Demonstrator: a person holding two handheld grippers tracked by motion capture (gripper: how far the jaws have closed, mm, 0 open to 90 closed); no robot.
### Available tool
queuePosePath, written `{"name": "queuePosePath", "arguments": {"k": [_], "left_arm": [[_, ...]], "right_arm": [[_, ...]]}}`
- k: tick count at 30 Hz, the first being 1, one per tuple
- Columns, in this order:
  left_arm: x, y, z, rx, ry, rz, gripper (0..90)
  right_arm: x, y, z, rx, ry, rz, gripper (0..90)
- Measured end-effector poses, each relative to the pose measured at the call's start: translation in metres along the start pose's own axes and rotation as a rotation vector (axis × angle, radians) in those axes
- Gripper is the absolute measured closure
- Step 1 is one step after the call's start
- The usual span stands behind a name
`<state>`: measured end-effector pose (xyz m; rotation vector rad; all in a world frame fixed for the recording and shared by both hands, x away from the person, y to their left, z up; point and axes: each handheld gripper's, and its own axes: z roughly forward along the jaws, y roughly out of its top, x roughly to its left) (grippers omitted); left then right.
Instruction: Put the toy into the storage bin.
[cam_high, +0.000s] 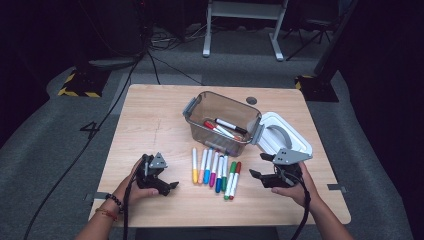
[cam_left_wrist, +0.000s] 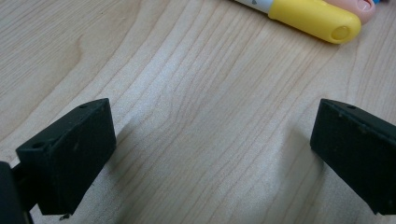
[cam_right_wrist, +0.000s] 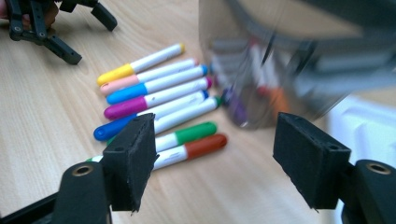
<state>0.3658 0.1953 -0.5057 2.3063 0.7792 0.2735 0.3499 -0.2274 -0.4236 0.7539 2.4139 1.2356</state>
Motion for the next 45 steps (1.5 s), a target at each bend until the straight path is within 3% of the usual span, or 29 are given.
{"name": "queuePosePath", "arguments": {"k": [3, 4, 15, 20, 34, 45], "left_arm": [[0.0, 0.0, 0.0, 0.0, 0.0, 0.0, 0.5], [0.0, 0.0, 0.0, 0.0, 0.0, 0.0, 0.6], [0.0, 0.0, 0.0, 0.0, -0.001, 0.0, 0.6], [0.0, 0.0, 0.0, -0.001, 0.0, 0.0, 0.5], [0.0, 0.0, 0.0, 0.0, 0.0, 0.0, 0.6], [0.0, 0.0, 0.0, 0.0, 0.0, 0.0, 0.5]], "right_arm": [[0.003, -0.01, 0.02, 0.05, -0.017, -0.012, 31.7], [0.004, -0.012, 0.026, 0.062, -0.001, -0.008, 33.2], [0.016, -0.015, 0.071, 0.117, 0.026, -0.021, 34.0], [0.014, -0.019, 0.075, 0.143, 0.016, -0.021, 34.0], [-0.003, -0.037, 0.074, 0.186, -0.015, 0.065, 37.9], [-0.019, -0.043, 0.065, 0.172, -0.048, 0.102, 70.3]]}}
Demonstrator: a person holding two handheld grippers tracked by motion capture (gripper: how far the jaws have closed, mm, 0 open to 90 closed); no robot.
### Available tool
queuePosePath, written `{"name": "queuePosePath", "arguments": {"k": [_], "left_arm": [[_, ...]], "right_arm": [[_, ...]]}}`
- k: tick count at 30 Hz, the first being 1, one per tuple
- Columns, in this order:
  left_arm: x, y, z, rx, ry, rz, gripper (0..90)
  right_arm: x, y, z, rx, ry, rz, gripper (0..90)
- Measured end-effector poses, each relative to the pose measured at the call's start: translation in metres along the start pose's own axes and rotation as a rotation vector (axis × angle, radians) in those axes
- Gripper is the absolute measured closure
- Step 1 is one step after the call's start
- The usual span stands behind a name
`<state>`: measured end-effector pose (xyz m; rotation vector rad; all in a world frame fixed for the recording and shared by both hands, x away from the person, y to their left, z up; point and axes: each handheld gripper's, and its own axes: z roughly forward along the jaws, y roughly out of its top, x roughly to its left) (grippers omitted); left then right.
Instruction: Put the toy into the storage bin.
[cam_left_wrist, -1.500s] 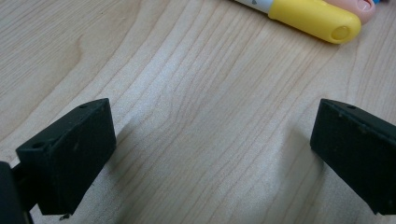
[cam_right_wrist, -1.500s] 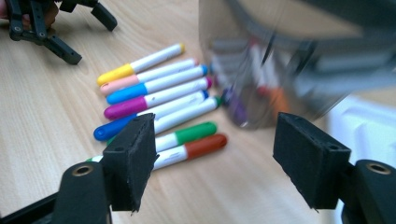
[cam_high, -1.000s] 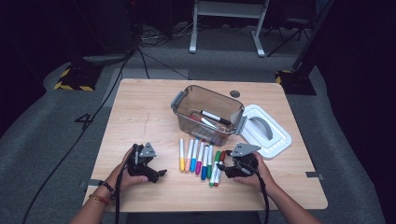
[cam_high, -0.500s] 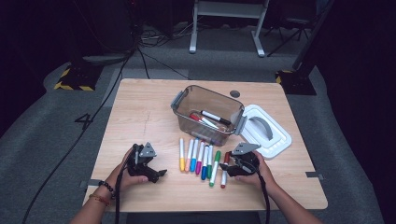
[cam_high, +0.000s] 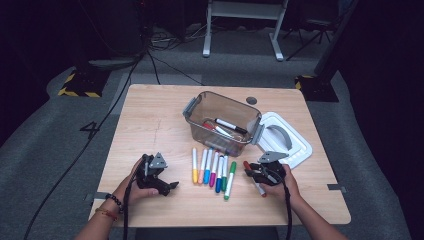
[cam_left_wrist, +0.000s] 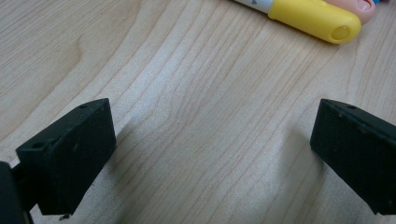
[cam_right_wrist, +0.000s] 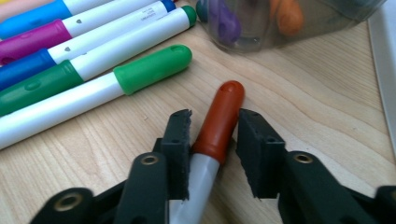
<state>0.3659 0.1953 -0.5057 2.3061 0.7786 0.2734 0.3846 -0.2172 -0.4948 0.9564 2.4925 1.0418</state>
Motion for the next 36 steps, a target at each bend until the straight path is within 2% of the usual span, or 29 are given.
{"name": "queuePosePath", "arguments": {"k": [1, 7, 11, 17, 22, 36], "left_arm": [[0.0, 0.0, 0.0, 0.0, 0.0, 0.0, 0.5], [0.0, 0.0, 0.0, 0.0, 0.0, 0.0, 0.6], [0.0, 0.0, 0.0, 0.001, 0.001, 0.0, 0.6], [0.0, 0.0, 0.0, 0.0, 0.0, 0.0, 0.5], [0.0, 0.0, 0.0, 0.001, 0.001, 0.0, 0.5], [0.0, 0.0, 0.0, 0.001, 0.002, -0.001, 0.5]], "right_arm": [[-0.002, -0.001, -0.001, -0.002, 0.001, -0.004, 73.9], [-0.006, -0.002, -0.002, -0.001, 0.013, -0.028, 74.4], [-0.011, -0.005, -0.006, -0.015, 0.046, -0.015, 74.5], [-0.015, -0.004, -0.024, -0.078, 0.045, -0.022, 74.6], [-0.019, -0.005, -0.038, -0.121, 0.032, -0.013, 74.6], [-0.034, 0.003, -0.084, -0.296, 0.001, 0.022, 74.6]]}}
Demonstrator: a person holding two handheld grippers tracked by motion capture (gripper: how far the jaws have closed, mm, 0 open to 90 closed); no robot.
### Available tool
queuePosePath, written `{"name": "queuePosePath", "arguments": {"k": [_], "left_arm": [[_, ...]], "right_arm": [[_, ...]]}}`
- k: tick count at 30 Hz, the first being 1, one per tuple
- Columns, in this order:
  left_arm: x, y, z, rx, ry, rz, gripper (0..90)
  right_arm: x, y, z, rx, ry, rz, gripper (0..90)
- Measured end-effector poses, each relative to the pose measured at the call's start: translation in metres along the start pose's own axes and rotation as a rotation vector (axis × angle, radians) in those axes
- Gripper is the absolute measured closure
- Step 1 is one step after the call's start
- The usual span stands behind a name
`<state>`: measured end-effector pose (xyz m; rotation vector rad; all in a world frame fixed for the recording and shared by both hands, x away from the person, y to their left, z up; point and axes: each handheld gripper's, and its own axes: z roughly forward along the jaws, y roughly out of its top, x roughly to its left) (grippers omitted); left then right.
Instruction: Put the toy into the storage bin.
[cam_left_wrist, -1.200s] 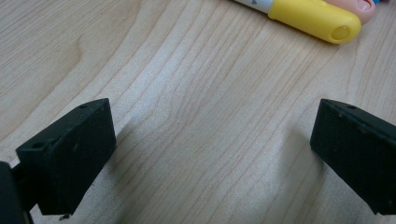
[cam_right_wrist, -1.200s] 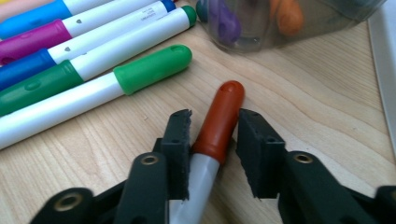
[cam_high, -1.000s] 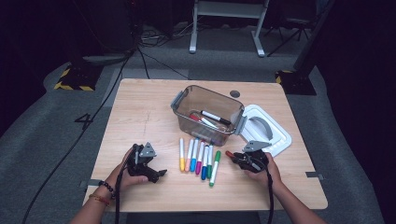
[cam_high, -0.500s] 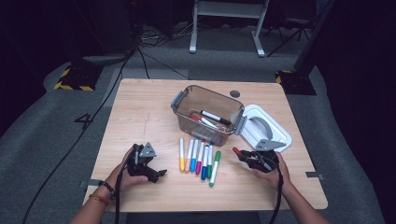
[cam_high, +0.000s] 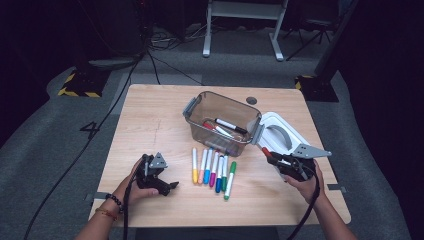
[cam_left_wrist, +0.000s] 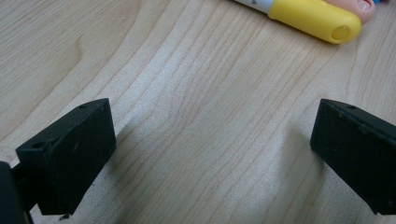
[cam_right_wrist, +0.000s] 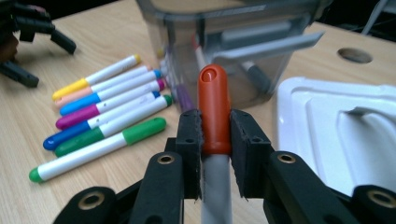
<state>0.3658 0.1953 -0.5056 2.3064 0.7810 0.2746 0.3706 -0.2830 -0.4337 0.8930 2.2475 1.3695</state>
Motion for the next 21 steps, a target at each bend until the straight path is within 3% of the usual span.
{"name": "queuePosePath", "arguments": {"k": [6, 10, 14, 21], "left_arm": [[0.0, 0.0, 0.0, 0.0, 0.0, 0.0, 0.5], [0.0, 0.0, 0.0, -0.001, -0.001, -0.001, 0.6], [0.0, 0.0, 0.0, -0.001, -0.002, 0.0, 0.5], [0.0, 0.0, 0.0, 0.0, 0.0, -0.001, 0.5]], "right_arm": [[-0.002, 0.017, -0.013, -0.059, 0.001, -0.012, 74.6], [0.002, 0.036, -0.018, -0.086, 0.005, -0.05, 74.6], [0.004, 0.062, -0.024, -0.127, 0.011, -0.087, 74.6], [0.002, 0.104, -0.017, -0.133, 0.028, -0.13, 74.6]]}}
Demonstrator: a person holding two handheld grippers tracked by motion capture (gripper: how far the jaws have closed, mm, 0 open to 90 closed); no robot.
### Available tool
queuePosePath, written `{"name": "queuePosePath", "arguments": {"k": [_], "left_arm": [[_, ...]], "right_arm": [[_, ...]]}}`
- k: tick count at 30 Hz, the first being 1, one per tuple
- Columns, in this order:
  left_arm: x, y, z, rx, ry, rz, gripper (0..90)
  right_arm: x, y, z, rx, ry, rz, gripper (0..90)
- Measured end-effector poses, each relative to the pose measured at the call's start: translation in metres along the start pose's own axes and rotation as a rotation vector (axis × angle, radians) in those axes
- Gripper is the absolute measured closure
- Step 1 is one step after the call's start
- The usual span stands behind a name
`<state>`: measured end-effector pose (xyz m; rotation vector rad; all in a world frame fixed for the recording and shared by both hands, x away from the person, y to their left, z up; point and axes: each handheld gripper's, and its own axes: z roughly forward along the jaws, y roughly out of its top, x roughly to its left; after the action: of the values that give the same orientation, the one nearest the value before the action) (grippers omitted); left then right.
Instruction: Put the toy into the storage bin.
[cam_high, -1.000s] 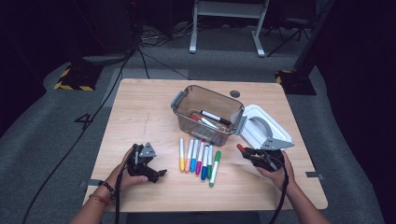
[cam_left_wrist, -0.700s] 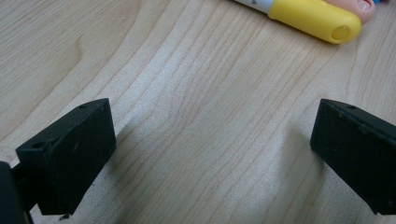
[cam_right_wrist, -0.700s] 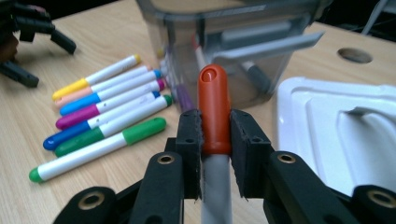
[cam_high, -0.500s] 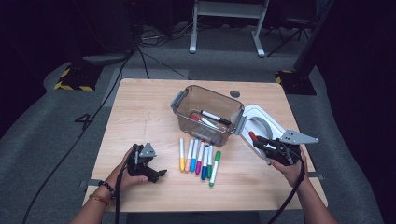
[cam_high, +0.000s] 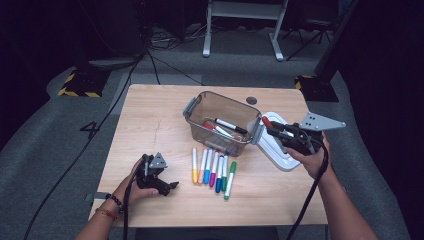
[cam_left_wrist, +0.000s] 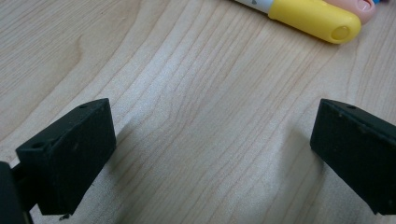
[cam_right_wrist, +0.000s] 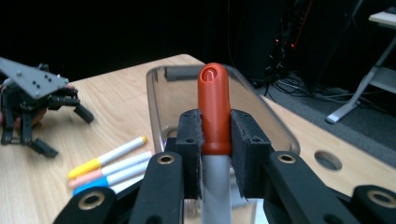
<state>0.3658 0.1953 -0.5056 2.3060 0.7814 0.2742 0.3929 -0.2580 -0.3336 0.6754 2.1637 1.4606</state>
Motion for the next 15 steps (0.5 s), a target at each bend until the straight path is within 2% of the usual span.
{"name": "queuePosePath", "arguments": {"k": [6, 9, 15], "left_arm": [[0.0, 0.0, 0.0, 0.0, 0.0, 0.0, 0.5], [0.0, 0.0, 0.0, 0.0, 0.0, 0.0, 0.5], [0.0, 0.0, 0.0, 0.0, -0.002, 0.001, 0.5]], "right_arm": [[-0.005, 0.029, 0.019, -0.02, 0.03, 0.001, 74.6], [-0.004, 0.038, 0.029, -0.01, 0.039, -0.008, 74.6], [-0.004, 0.054, 0.061, 0.024, 0.066, -0.018, 74.6]]}}
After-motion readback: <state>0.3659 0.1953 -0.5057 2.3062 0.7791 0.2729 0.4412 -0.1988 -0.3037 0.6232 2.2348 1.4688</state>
